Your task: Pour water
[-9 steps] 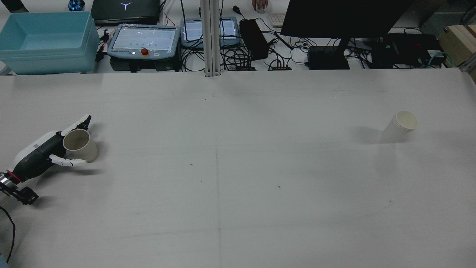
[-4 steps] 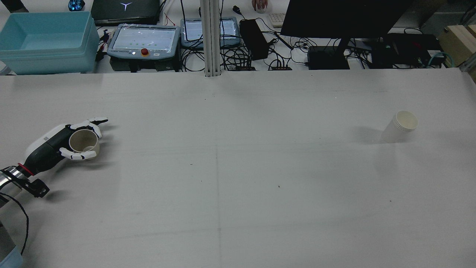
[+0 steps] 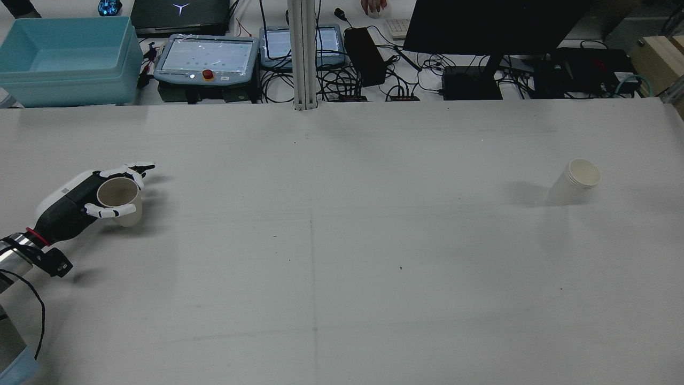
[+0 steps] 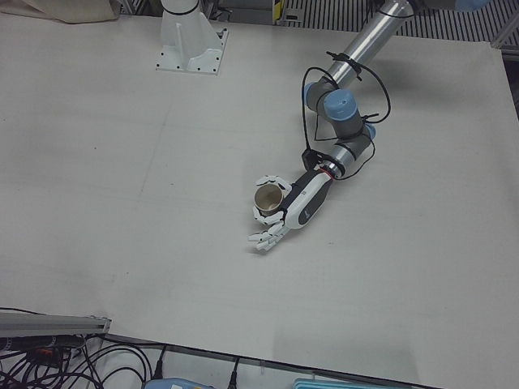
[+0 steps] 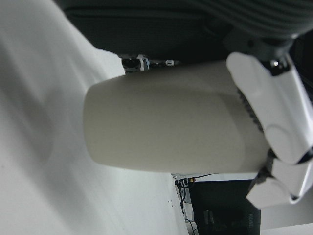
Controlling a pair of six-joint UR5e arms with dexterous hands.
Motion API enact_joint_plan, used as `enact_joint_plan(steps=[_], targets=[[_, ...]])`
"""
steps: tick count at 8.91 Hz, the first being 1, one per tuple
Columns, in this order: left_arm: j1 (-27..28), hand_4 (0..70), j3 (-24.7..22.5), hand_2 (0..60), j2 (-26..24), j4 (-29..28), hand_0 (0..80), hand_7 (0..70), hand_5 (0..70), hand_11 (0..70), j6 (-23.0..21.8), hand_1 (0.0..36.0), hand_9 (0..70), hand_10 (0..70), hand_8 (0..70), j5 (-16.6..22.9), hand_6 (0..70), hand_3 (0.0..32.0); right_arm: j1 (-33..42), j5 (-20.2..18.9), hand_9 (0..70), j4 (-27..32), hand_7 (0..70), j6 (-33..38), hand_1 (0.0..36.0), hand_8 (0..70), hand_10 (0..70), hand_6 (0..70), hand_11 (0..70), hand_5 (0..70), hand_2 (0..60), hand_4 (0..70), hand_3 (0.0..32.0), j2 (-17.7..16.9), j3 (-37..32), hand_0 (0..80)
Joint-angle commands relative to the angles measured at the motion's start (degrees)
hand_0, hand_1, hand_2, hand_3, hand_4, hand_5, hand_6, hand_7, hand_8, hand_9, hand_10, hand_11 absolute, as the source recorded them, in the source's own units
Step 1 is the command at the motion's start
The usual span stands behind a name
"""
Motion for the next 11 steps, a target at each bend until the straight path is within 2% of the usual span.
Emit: enact_joint_plan(steps=[1, 2, 3, 4, 5, 6, 7, 8, 10, 11], targets=[[-0.5, 40.7, -0.1, 60.0, -0.6, 2.4, 38.7, 24.1, 70.0, 9.4, -10.5, 36.0, 11.8, 5.4, 6.6, -0.9, 9.7, 0.0, 0.6, -0.6, 0.0, 7.9, 5.1, -3.5, 10.1, 1.0, 6.5, 10.4, 10.1, 7.9, 24.5, 20.9, 0.0, 0.1, -4.6, 39.5], [-0.5, 41.1, -2.3, 60.0, -0.7, 6.0, 40.1, 24.2, 70.0, 9.0, -13.2, 36.0, 11.6, 5.1, 6.4, -1.4, 9.5, 0.0, 0.5, -3.1, 0.0, 14.6, 0.0, -6.0, 10.7, 0.1, 0.8, 5.7, 1.7, 2.9, 22.6, 16.4, 0.0, 0.3, -10.1, 39.6], [-1.0, 41.4, -6.5, 60.0, -0.6, 9.8, 39.7, 23.9, 70.0, 9.1, -13.8, 36.0, 11.6, 5.2, 6.4, -1.4, 9.4, 0.0, 0.3, -3.2, 0.0, 22.8, 0.0, -6.5, 11.8, 0.0, 0.0, 2.7, 0.0, 2.7, 22.2, 13.0, 0.0, 0.5, -17.9, 40.2], [-1.4, 42.3, -8.8, 60.0, -0.7, 11.4, 40.3, 24.1, 70.0, 8.8, -13.9, 36.0, 11.6, 5.0, 6.5, -1.4, 9.5, 0.0, -0.3, -3.2, 0.0, 28.8, 0.0, -7.4, 12.5, 0.0, 0.0, 0.4, 0.0, 0.2, 22.0, 11.0, 0.0, 0.8, -25.7, 40.6], [-1.7, 42.0, -10.8, 60.0, -0.7, 12.9, 40.6, 23.9, 70.0, 8.6, -13.9, 36.0, 11.4, 4.9, 6.3, -1.5, 9.4, 0.0, -0.4, -3.1, 0.0, 35.7, 0.0, -10.2, 12.7, 0.0, 0.0, 0.2, 0.0, 0.3, 22.4, 10.9, 0.0, 1.3, -33.4, 40.9], [-1.7, 41.5, -12.3, 60.0, -0.7, 14.2, 40.7, 23.4, 70.0, 8.2, -13.8, 36.0, 11.2, 4.6, 6.2, -2.3, 9.2, 0.0, -0.6, -3.2, 0.0, 41.1, 0.0, -13.3, 12.6, 0.0, 0.0, 1.4, 0.0, 3.6, 23.5, 15.1, 0.0, 3.2, -41.3, 41.1], [-1.5, 41.6, -13.0, 60.0, -0.8, 15.1, 40.6, 23.5, 70.0, 8.0, -13.8, 36.0, 11.3, 4.5, 6.2, -3.0, 9.3, 0.0, -1.4, -3.2, 0.0, 42.6, 0.0, -15.7, 12.3, 0.0, 0.0, 0.7, 0.0, 1.0, 22.0, 13.6, 0.0, 6.4, -46.8, 40.8], [-1.5, 41.7, -13.1, 60.0, -1.4, 15.8, 41.1, 23.6, 70.0, 7.9, -13.8, 36.0, 11.4, 4.4, 6.4, -3.1, 9.4, 0.0, -2.3, -3.1, 0.0, 42.6, 0.0, -16.5, 11.9, 0.0, 0.0, 0.0, 0.0, 0.0, 18.2, 8.1, 0.0, 8.5, -49.2, 40.7], [-1.4, 41.0, -13.6, 60.0, -1.6, 16.5, 41.7, 22.9, 70.0, 7.4, -13.8, 36.0, 11.1, 4.1, 6.3, -5.8, 9.0, 0.0, -6.1, -2.9, 0.0, 42.6, 0.0, -19.3, 9.5, 0.0, 0.0, 0.0, 0.0, 0.0, 7.6, 0.0, 0.0, 13.3, -54.8, 39.3], [-1.3, 41.2, -13.6, 60.0, -1.6, 16.7, 41.6, 23.0, 70.0, 7.4, -13.9, 36.0, 11.3, 4.1, 6.4, -6.2, 9.2, 0.0, -7.8, -1.1, 0.0, 42.7, 0.0, -19.9, 9.1, 0.0, 0.0, 0.0, 0.0, 0.0, 4.8, 0.0, 1.2, 14.6, -56.3, 39.1]])
